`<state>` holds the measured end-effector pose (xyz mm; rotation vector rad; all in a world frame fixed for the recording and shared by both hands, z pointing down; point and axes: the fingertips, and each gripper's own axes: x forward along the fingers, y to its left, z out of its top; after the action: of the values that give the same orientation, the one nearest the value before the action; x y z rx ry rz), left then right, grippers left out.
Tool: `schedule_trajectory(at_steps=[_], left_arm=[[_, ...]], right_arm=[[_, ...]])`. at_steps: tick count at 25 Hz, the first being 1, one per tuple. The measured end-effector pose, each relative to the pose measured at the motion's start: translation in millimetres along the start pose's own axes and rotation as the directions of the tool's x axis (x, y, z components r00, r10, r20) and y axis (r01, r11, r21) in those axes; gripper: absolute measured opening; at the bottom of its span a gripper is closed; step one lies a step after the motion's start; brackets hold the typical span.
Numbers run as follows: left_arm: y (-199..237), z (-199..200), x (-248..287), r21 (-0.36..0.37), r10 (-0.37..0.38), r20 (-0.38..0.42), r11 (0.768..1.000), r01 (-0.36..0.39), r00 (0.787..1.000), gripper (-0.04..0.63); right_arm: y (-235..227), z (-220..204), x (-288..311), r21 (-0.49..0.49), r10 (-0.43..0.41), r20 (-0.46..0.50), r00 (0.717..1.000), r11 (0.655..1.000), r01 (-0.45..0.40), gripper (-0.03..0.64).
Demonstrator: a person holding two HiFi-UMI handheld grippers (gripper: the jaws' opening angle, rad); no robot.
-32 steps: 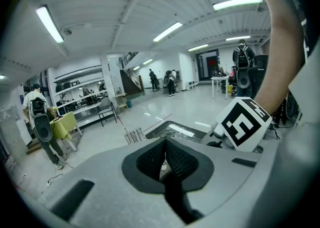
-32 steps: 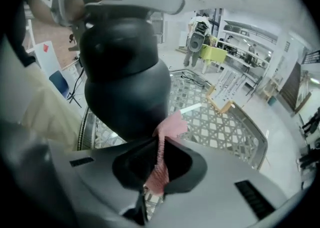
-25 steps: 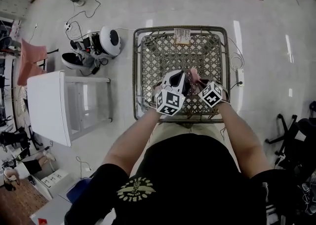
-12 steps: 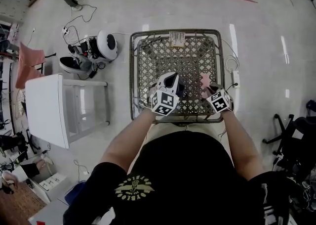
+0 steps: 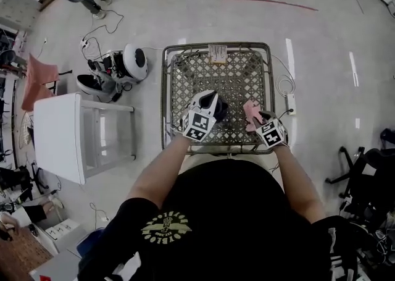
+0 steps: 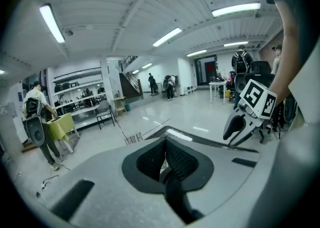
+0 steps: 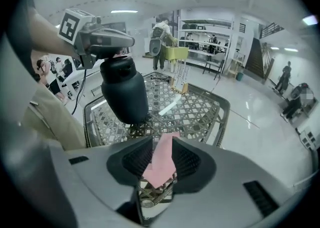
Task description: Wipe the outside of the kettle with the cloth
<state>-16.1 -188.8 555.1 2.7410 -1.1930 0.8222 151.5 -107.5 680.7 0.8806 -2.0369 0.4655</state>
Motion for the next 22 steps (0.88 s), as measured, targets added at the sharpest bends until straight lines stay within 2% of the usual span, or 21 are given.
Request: schedule_trajectory(at_steps=[4,7,8,9,11,16,19,22], left_arm=[[18,17,-14,-0.063,0.08,0.057,0.995,-0.077,0.995,0.008],[30,32,-35,-0.149,0.125,0.102,0.983,-0.109,0.987,0.008],[33,36,-43,-0.169,0.139,0.114,0.978,-0.119,0.984,0.008],[36,40,-52,-0.185,0.156,0.122,0.974,-0.132,0.98,0.008],[41,47,-70,-0.213,0.193,0.135,0.964,-0.162,0.972,0.008],[51,75,-106,-0.239,0.245,0.176,0.95,-0.2,0.954,0.008],[55,100,-128,-0.268,0.268,0.215,0.941,-0.207,0.939,0.008],[56,123,-150,-0.295,0.292,0.255,0.931,-0.214,0.922,0.008]], right_arm=[[-3,14,-20,0.008,-0.009,0.032,0.999,1.0,0.009,0.107],[-8,47,-48,0.013,-0.035,0.135,0.99,0.999,0.033,0.104],[-8,62,-60,0.004,-0.041,0.186,0.982,0.999,0.041,0.051],[-7,76,-72,-0.005,-0.044,0.236,0.971,0.999,0.046,0.023],[-6,103,-95,-0.002,-0.045,0.322,0.946,0.999,0.048,0.012],[-11,161,-148,0.101,-0.032,0.498,0.866,0.995,-0.022,0.011],[-11,191,-180,0.089,-0.029,0.571,0.821,0.996,-0.027,0.011],[-8,212,-208,0.069,-0.02,0.613,0.79,0.997,-0.028,0.011]])
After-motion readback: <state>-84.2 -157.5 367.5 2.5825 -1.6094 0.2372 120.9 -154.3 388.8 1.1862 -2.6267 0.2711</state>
